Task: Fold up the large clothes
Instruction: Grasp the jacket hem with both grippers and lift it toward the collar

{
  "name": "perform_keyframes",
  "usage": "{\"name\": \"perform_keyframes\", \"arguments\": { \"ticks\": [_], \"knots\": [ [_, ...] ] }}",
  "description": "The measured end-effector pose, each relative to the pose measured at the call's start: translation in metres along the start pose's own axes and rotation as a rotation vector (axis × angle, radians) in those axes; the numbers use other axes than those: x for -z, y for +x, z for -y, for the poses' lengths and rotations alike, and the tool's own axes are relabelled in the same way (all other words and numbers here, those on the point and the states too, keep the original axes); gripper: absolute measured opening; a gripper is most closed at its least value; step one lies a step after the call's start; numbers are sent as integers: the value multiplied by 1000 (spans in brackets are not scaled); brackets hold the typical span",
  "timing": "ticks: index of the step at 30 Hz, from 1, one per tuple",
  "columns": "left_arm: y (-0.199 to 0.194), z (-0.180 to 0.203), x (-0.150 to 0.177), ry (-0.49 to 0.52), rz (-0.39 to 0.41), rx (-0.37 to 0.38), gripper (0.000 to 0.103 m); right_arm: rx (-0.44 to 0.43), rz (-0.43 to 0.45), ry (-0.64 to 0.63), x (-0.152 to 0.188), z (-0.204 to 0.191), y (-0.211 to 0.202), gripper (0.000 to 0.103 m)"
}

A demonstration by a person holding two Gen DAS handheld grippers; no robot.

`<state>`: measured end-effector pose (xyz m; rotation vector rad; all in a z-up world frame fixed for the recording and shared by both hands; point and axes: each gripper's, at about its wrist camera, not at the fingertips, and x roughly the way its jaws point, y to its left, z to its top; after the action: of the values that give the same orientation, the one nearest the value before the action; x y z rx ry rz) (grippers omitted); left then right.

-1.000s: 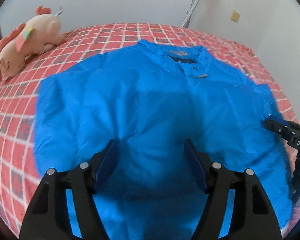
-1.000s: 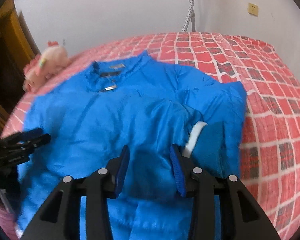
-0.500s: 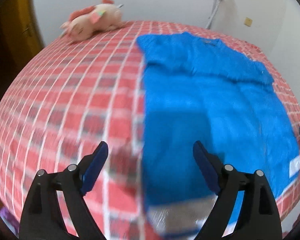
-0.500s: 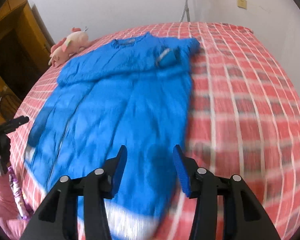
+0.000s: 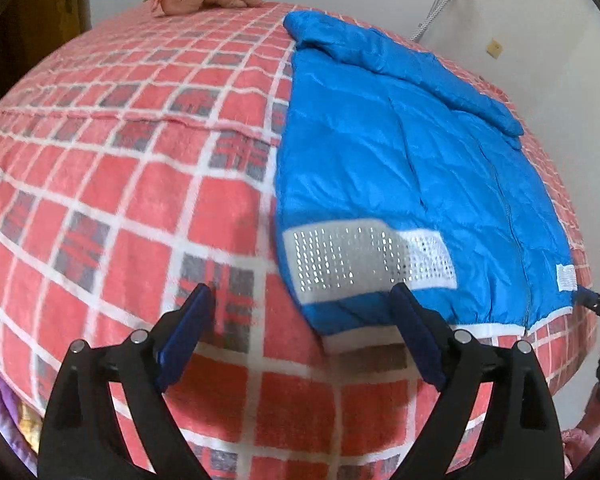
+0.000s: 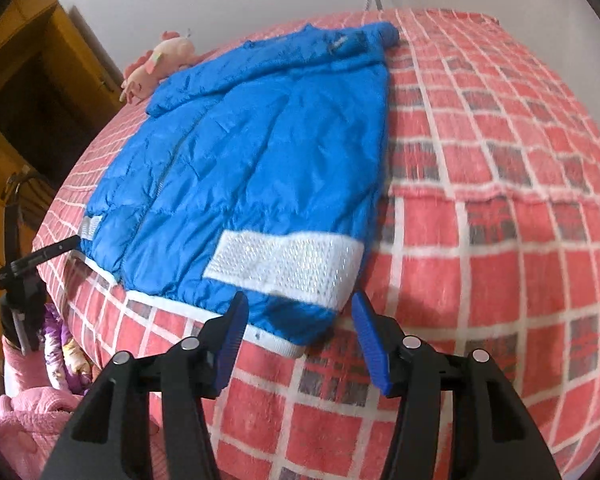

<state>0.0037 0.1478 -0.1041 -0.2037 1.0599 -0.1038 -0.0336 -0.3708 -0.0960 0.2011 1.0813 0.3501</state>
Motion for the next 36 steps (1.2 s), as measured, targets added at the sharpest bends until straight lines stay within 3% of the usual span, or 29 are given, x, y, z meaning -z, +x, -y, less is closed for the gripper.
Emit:
{"name": "perform_keyframes", "arguments": {
  "ticks": [5, 12, 14, 22, 27, 30, 32, 36],
  "knots": [
    [3, 5, 4, 4, 12, 18, 90, -36, -33, 28, 5, 4, 16, 54],
    [6, 17, 8, 7, -14, 109, 88, -75, -5, 43, 3, 4, 22, 55],
    [7, 21, 8, 10, -30, 154, 81, -83, 3, 26, 3, 2, 22, 54],
    [14, 26, 1, -12, -48, 194, 53, -160, 23, 40, -4, 5, 33, 51],
    [11, 26, 5, -1, -32, 180, 38, -165, 43, 22, -1, 5, 31, 25],
    [6, 25, 7, -4, -9, 179, 22, -182, 68, 24, 2, 8, 26, 15],
    [2, 22, 8, -11, 5, 183, 13, -184, 86, 13, 3, 5, 21, 13],
    [-8, 19, 13, -10, 25, 198, 10, -180, 111, -22, 10, 3, 10, 12]
  ]
}}
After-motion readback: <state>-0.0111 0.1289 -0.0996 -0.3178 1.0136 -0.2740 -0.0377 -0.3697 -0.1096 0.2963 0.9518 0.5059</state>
